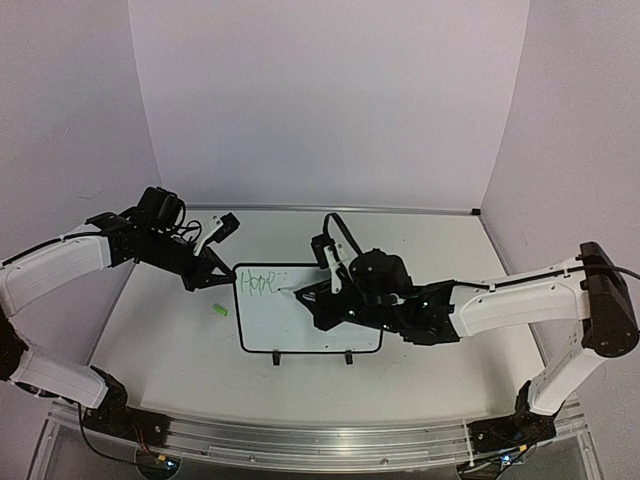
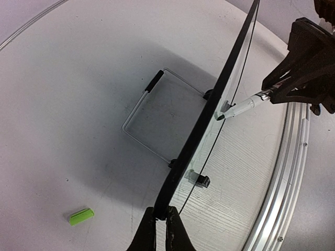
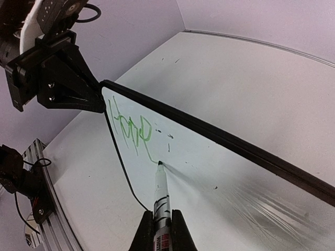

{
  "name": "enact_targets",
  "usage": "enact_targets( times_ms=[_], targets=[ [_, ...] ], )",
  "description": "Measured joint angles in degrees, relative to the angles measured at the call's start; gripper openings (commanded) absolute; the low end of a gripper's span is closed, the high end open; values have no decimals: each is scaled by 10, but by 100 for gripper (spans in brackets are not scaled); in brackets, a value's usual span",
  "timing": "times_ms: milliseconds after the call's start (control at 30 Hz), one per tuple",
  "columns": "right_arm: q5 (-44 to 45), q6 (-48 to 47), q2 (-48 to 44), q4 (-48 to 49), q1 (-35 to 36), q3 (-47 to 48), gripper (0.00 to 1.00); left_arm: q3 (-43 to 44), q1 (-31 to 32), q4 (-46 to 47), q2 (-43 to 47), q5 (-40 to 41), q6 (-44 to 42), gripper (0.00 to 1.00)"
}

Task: Write a sentence on the whiteboard

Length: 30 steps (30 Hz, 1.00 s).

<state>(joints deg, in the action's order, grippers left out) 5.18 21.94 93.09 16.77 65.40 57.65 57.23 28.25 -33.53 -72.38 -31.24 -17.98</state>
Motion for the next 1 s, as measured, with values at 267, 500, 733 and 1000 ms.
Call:
enact_targets(
  times_ms=[267, 500, 733, 1000],
  targets=[
    [-55, -36, -39, 7, -5, -29, 0, 0, 0, -1, 0, 0, 0, 0],
    [-86, -52, -94, 18, -6, -47, 0, 0, 0, -1, 0, 0, 0, 0],
    [-89, -54, -114, 21, -11, -64, 0, 0, 1, -1, 0, 0, 0, 0],
    [-77, -54, -120, 20, -27, -90, 0, 0, 1, -1, 0, 0, 0, 0]
  ],
)
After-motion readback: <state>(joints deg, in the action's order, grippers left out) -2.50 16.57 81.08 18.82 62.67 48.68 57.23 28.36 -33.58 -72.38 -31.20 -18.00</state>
